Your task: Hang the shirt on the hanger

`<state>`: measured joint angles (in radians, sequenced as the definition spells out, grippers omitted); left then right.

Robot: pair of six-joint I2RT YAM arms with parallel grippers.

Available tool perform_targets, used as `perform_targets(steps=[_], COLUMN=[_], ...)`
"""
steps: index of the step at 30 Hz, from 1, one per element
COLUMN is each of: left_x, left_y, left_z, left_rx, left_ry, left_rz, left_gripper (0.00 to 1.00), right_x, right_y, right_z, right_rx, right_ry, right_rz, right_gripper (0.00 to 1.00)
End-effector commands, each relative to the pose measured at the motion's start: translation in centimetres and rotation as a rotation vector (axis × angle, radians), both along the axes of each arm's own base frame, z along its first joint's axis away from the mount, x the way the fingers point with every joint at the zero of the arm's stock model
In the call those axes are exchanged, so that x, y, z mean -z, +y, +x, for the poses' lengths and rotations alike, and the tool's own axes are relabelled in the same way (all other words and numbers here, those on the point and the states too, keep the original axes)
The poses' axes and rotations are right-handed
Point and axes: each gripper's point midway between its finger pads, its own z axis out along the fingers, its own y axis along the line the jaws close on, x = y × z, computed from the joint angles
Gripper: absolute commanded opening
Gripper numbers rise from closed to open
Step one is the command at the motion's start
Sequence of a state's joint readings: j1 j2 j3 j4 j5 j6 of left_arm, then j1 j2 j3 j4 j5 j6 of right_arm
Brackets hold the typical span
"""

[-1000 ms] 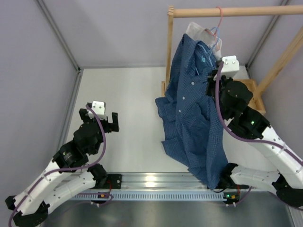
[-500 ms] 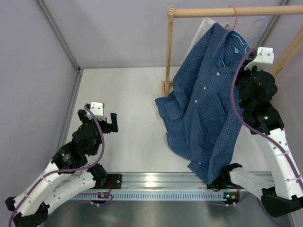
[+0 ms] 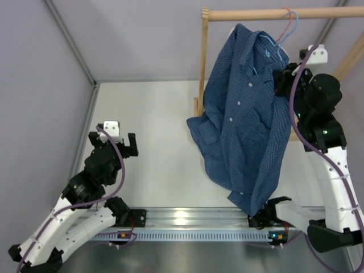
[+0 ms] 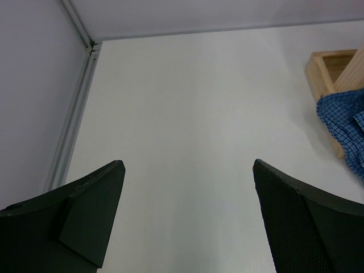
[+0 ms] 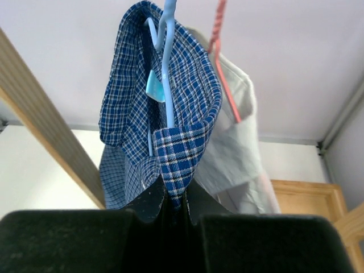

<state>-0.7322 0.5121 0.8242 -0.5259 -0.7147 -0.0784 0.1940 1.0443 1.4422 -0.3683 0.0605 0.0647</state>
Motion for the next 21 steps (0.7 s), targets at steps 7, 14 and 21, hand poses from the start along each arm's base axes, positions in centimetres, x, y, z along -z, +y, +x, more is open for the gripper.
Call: perform_targets(steps=[7, 14, 21], left_x=[1.2, 1.4, 2.0], left_y=[4.0, 6.7, 6.1], left_z=[3.0, 2.8, 3.0], left_rx=[-0.219, -0.342, -0.304], left_ry=[0.07, 0.071, 0.093], left_rz=[-0.088, -0.119, -0.115], left_gripper=[0.98, 0.98, 0.98], right_x=[-5.2, -4.6, -3.3], right_y=[4.8, 4.4, 4.6], right_z=[1.5, 3.9, 4.9], right_rx=[-0.031, 0.157, 0.201], right_ry=[-0.097, -0.024, 0.06], right_rz=[0.017, 0.043, 0.017], right_gripper=[0.0, 0.0, 0.0])
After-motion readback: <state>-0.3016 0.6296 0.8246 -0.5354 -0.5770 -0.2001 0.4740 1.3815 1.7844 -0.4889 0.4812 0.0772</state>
